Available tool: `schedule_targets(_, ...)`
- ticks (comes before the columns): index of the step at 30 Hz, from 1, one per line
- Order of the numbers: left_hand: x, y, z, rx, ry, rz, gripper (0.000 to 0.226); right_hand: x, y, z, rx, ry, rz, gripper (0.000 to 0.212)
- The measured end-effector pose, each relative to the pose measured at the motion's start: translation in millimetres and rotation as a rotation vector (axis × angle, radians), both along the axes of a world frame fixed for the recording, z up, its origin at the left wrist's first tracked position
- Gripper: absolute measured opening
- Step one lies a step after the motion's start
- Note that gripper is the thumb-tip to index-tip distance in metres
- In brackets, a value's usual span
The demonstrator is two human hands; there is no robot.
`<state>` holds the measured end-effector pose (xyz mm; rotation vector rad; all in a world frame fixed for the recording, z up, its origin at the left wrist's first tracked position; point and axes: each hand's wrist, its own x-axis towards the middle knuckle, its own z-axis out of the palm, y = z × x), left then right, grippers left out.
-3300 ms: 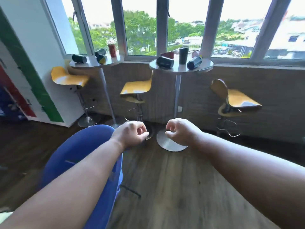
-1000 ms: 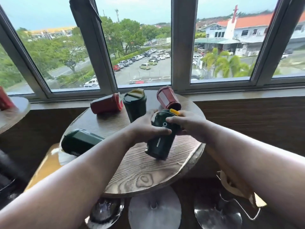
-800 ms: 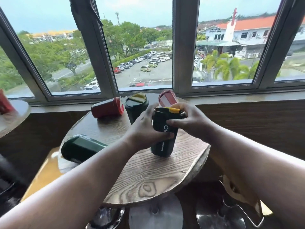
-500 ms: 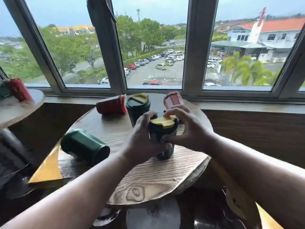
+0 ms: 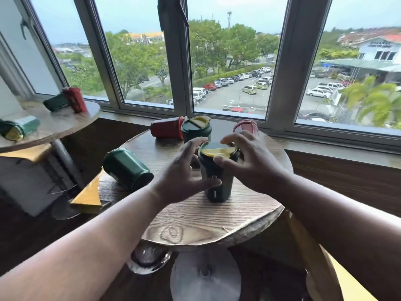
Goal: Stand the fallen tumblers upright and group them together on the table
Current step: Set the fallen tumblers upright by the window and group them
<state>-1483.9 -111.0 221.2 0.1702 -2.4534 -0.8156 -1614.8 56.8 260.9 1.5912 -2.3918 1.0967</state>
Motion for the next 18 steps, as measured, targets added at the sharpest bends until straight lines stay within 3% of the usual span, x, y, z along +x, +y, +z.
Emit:
schedule_targets(7, 49.0, -37.3, 18.9, -0.17, 0.072, 0.153, 0.059, 30.0, -22.5, 27.6, -0.071, 0.278, 0.021, 0.051)
schedule_targets(11, 73.2, -80.4, 27.9, -0.181, 0.098, 0.259, 0.039, 62.4, -51.7, 37.5, -0.066, 0.319, 0.113, 0.046)
schedule_targets(15, 92.5, -131.5, 28.0, -0.141, 0.057, 0.366, 0.042, 91.9, -87.9, 36.2, -0.004, 0.222, 0.163, 0.039)
schedule_targets(18, 100.0, -167.4, 23.4, -0.035, -0.096, 0.382, 0.051, 106.9, -119.9, 24.1, 0.133, 0.155, 0.16, 0.043)
